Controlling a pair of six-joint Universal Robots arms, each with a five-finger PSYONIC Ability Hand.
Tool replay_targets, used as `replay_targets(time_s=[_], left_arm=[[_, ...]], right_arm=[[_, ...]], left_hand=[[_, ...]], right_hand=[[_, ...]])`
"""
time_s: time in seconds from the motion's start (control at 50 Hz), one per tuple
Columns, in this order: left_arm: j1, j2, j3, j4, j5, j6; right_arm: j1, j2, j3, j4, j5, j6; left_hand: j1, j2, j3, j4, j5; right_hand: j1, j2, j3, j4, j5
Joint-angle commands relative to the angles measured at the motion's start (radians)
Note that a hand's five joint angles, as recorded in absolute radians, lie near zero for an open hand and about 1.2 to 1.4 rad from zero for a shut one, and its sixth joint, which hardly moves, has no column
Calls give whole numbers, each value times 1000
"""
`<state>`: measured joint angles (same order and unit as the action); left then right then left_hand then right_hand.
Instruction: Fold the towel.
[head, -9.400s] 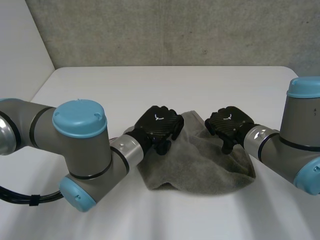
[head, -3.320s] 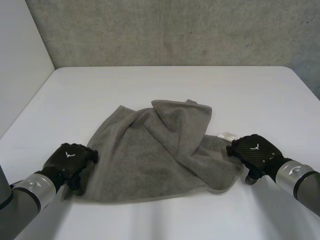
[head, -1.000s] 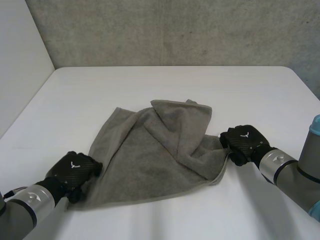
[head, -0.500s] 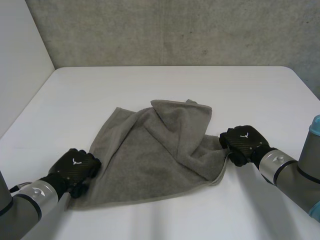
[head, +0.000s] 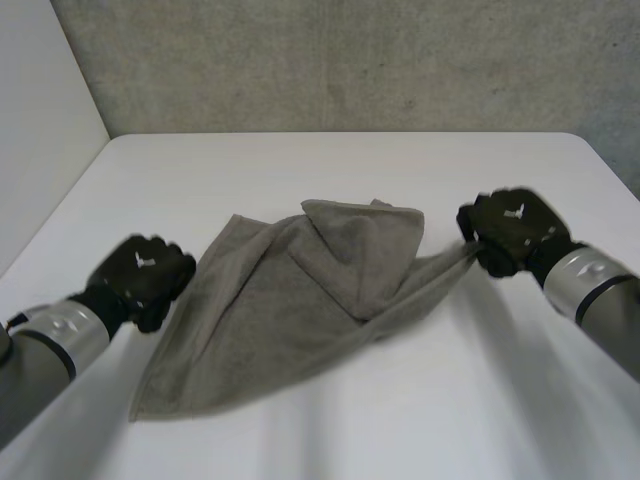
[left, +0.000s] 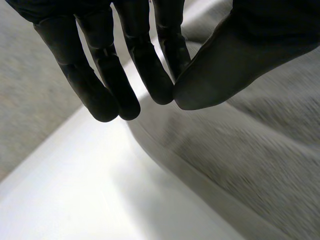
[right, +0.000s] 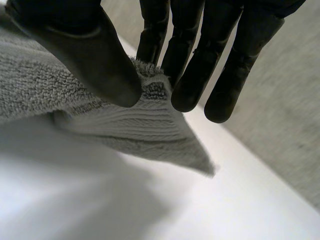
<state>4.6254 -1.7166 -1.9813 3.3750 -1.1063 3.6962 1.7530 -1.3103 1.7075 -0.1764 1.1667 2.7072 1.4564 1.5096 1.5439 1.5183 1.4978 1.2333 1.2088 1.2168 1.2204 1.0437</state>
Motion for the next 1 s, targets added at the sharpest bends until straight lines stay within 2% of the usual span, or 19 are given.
replay_targets(time_s=[0.02, 0.04, 0.08, 0.1, 0.12, 0.2, 0.36, 0.46, 0.64, 0.84, 1.0], left_arm=[[-4, 49, 21, -68, 6, -105], [-4, 49, 21, -68, 6, -105], [-11, 54, -36, -97, 13, -96], [-11, 54, -36, -97, 13, -96], [-28, 52, -62, -101, 14, -84], [-65, 64, -135, -109, 14, -18], [-68, 92, -276, -105, 14, 108], [-60, 104, -306, -98, 13, 145], [-34, 94, -307, -60, 14, 145], [-33, 29, -307, 60, 3, 148], [-34, -15, -292, 76, 3, 150]], right_arm=[[-6, -49, -11, 61, -10, 2], [-6, -49, -11, 61, -10, 2], [-9, -44, 18, 54, -15, 2], [-9, -44, 18, 54, -15, 2], [-9, -37, 32, 49, -19, -1], [-4, 32, 31, 46, -27, -10], [5, 71, 29, 40, -25, -12], [3, 75, 31, 37, -24, -12], [5, 77, 35, 35, -25, -12], [5, 79, 40, 29, -28, -12], [7, 79, 43, 28, -28, -12]], left_hand=[[-266, -319, -354, -328, -482], [-268, -321, -356, -330, -484], [-724, -777, -811, -785, -939], [-726, -779, -814, -788, -942], [-906, -960, -994, -968, -1122], [-984, -1037, -1072, -1046, -1200], [-961, -1014, -1049, -1023, -1177], [-958, -1011, -1046, -1020, -1174], [-899, -953, -987, -961, -1115], [-826, -879, -914, -888, -1042], [-788, -841, -875, -850, -1004]], right_hand=[[20, 45, 37, 33, 35], [20, 45, 37, 33, 35], [20, 45, 37, 33, 35], [20, 45, 37, 33, 35], [20, 45, 37, 33, 35], [20, 45, 37, 33, 35], [20, 45, 37, 33, 35], [20, 45, 37, 33, 35], [20, 45, 37, 33, 35], [17, 42, 34, 30, 32], [14, 39, 31, 27, 29]])
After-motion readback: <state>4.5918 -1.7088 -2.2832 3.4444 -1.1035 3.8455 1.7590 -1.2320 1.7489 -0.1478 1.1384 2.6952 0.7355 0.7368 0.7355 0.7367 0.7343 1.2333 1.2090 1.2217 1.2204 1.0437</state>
